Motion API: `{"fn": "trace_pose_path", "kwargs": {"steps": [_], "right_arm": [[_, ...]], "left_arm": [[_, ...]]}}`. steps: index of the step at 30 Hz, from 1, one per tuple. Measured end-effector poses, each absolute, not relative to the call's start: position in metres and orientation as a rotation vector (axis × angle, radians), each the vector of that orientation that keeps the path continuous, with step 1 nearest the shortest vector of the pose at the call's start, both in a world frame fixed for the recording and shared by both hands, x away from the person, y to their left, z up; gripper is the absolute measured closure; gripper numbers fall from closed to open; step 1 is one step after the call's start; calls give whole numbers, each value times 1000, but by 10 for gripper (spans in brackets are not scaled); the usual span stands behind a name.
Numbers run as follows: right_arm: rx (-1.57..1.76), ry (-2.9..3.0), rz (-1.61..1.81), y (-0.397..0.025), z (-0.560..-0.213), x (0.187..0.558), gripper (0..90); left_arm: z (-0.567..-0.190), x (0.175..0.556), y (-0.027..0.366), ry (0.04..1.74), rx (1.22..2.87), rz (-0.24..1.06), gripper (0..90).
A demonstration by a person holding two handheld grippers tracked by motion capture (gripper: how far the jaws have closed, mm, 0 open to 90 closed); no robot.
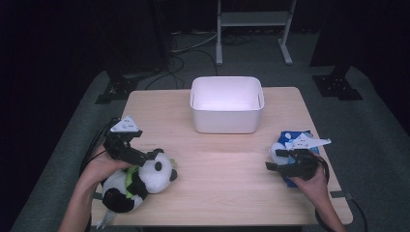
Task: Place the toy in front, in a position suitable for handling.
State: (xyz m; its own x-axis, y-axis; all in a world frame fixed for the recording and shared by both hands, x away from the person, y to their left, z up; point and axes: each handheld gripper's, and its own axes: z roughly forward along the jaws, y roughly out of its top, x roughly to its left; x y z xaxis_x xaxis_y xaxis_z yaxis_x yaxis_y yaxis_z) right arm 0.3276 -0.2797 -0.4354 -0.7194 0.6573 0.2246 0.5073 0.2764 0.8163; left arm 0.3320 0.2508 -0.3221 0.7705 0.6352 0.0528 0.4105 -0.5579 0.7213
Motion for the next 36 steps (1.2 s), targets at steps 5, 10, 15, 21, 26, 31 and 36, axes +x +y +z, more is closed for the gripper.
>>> {"fn": "trace_pose_path", "kwargs": {"steps": [5, 10, 15, 21, 26, 31, 36], "right_arm": [[1089, 2375, 1434, -279, -434, 327, 225], [1092, 2365, 1443, -280, -434, 327, 225], [1098, 2355, 1443, -281, -433, 327, 225], [1093, 2363, 1437, -278, -434, 327, 225], [1089, 2373, 1429, -276, -435, 327, 225], [1083, 2373, 1428, -275, -434, 327, 225], [1077, 2381, 1429, -273, -435, 330, 225]], "left_arm": [[-324, 328, 262, 807, 2233, 390, 25], [-328, 323, 275, 829, 2241, 385, 35], [-334, 319, 288, 876, 2249, 376, 40], [-343, 313, 302, 888, 2264, 366, 57], [-348, 313, 309, 893, 2282, 333, 102], [-356, 314, 312, 916, 2304, 274, 144], [-366, 316, 311, 940, 2340, 234, 164]]}}
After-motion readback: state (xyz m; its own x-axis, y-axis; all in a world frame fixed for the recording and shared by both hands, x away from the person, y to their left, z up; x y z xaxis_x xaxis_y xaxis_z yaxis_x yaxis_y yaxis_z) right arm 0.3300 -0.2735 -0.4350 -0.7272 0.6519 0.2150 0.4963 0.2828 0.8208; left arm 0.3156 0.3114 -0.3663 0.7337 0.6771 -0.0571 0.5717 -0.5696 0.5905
